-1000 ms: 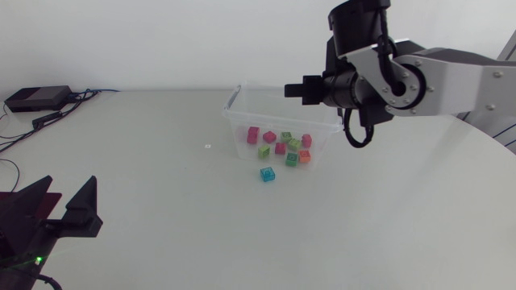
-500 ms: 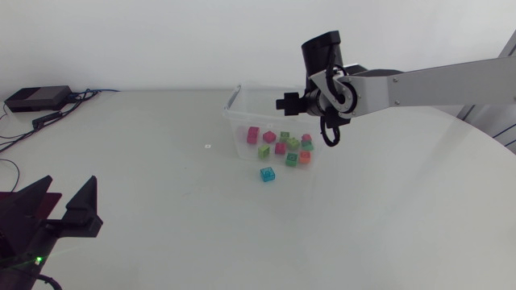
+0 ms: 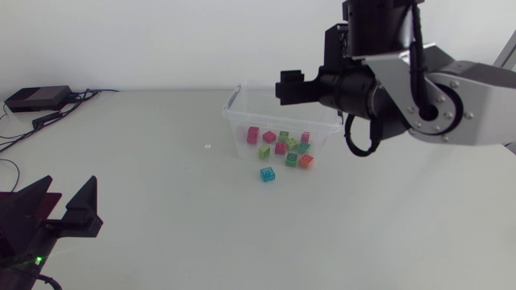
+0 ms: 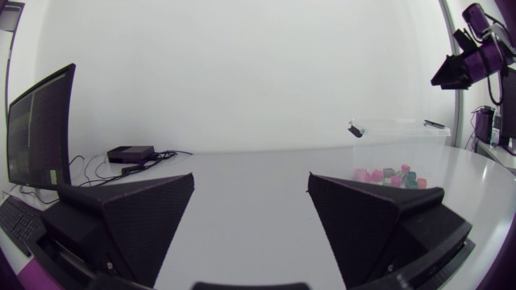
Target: Pick up the duplo bricks and place them in the container
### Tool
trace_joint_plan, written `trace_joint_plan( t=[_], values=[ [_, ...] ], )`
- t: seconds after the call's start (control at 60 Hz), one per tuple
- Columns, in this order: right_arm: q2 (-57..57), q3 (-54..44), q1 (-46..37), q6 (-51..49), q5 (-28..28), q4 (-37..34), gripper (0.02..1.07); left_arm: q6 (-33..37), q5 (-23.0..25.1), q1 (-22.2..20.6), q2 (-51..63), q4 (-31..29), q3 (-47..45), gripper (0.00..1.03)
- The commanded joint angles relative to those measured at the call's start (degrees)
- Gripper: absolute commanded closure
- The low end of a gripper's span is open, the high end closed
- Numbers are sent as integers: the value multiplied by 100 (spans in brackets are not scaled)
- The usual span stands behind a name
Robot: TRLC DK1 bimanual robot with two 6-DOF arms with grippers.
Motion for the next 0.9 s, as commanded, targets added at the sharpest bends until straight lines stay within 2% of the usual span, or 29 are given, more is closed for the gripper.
trace_joint_plan(
  t=[0.0,0.167,0.267,0.55,0.667,0.883],
  values=[
    [-168,-525,259,-92,-24,56,10,-151,-23,-8,-67,-25,-91,5],
    [-327,-1510,593,-180,-182,644,10,-151,-23,-8,-67,-25,-91,5],
    [-19,-1958,725,-180,-191,1022,10,-151,-23,-8,-67,-25,-91,5],
    [1379,-1896,734,-180,-323,1673,10,-151,-23,-8,-67,-25,-91,5],
    [1818,-1598,716,-180,-472,1559,10,-151,-23,-8,-67,-25,-91,5],
    [2565,-763,584,-83,-701,803,10,-151,-15,-8,-67,-25,-91,5]
  ],
)
